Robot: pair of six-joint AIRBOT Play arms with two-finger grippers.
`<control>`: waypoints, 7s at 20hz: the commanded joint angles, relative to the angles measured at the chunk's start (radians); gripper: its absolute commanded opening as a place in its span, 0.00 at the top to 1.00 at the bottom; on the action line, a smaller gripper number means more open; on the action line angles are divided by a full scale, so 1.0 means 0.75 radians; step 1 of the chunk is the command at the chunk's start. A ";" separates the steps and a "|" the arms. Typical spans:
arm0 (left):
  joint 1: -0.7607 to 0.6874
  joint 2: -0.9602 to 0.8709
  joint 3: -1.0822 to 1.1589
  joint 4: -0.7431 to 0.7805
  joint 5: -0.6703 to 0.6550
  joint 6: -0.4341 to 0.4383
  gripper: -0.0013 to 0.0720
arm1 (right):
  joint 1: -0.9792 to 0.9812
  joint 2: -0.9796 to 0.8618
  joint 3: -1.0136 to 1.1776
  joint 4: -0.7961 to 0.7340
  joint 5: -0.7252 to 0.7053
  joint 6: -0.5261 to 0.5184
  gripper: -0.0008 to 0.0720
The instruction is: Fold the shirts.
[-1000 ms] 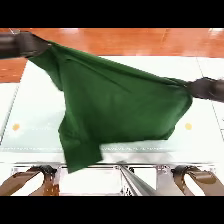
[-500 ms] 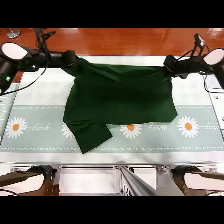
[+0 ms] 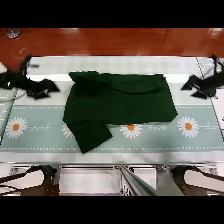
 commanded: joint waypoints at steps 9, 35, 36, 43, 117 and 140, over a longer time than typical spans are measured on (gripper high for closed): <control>0.128 0.242 -0.882 -0.583 0.357 0.267 0.03 | -0.057 0.587 -0.922 0.589 -0.286 -0.289 0.13; -0.209 0.225 -0.675 -0.657 0.385 0.384 0.94 | 0.126 -0.039 -0.531 0.474 -0.467 -0.031 0.96; -0.205 0.234 -0.649 -0.667 0.358 0.384 0.94 | 0.151 -0.038 -0.473 0.450 -0.426 -0.029 0.96; -0.069 0.478 0.221 -0.698 0.356 0.388 0.94 | 0.164 0.297 0.457 0.252 -0.121 -0.047 0.96; 0.352 0.452 -0.800 -0.080 0.091 0.025 0.03 | 0.108 0.954 -1.000 0.417 -0.345 -0.107 0.13; 0.257 0.444 -1.003 -0.351 0.251 0.365 0.94 | -0.139 0.692 -1.125 0.146 0.055 -0.081 0.13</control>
